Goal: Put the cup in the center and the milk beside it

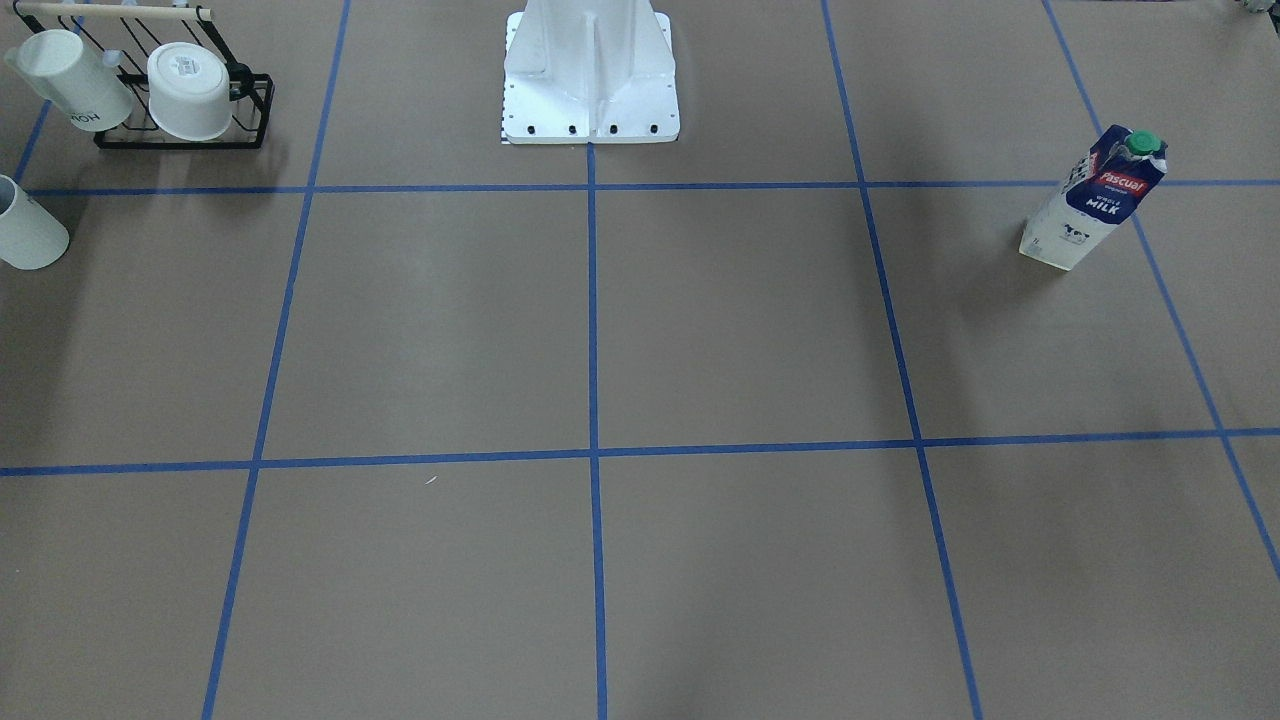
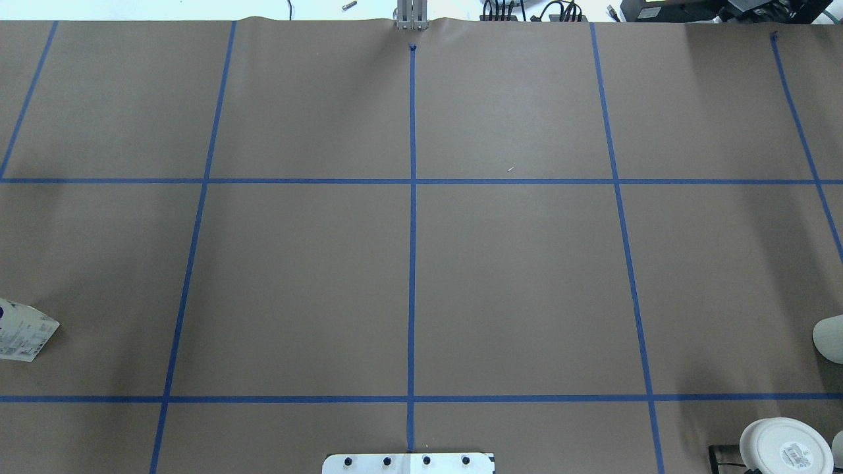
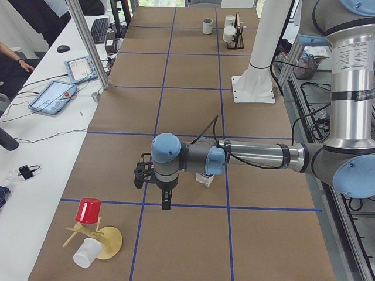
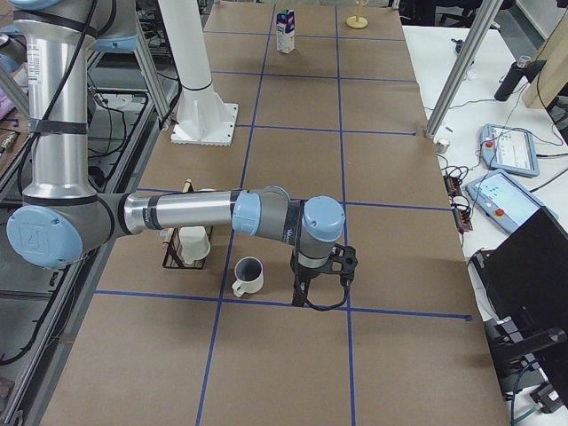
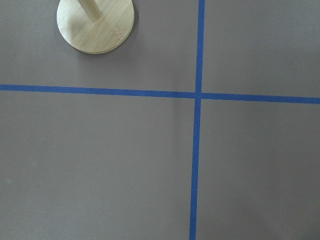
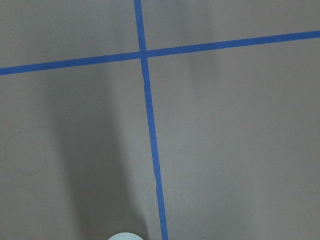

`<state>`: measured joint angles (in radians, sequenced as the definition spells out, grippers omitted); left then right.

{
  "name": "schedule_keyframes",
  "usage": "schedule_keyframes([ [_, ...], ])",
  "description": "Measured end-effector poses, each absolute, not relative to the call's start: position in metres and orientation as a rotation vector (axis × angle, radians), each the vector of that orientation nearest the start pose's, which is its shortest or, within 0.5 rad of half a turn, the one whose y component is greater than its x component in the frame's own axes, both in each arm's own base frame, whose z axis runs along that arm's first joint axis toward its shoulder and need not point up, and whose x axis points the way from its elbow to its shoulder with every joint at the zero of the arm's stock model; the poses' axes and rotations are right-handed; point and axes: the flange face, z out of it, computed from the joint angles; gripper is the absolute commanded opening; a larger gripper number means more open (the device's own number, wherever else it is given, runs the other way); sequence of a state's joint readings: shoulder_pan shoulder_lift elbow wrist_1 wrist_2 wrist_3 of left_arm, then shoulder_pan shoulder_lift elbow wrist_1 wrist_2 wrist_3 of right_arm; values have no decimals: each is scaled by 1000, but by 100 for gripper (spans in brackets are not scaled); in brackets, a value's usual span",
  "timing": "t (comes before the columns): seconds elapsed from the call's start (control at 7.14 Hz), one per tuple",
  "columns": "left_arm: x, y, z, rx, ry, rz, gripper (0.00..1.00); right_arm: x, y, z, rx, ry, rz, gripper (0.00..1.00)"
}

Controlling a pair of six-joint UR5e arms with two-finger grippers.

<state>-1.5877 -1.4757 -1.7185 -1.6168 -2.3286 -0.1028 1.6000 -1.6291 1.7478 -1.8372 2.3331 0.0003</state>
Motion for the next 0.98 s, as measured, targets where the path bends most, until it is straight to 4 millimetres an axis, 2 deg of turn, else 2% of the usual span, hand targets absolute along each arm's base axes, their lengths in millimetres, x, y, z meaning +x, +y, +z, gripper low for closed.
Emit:
schedule_keyframes([
  [0.98,-72,-457,628,62,763,-74,98,78,-450,627,-85,-766,50,100],
])
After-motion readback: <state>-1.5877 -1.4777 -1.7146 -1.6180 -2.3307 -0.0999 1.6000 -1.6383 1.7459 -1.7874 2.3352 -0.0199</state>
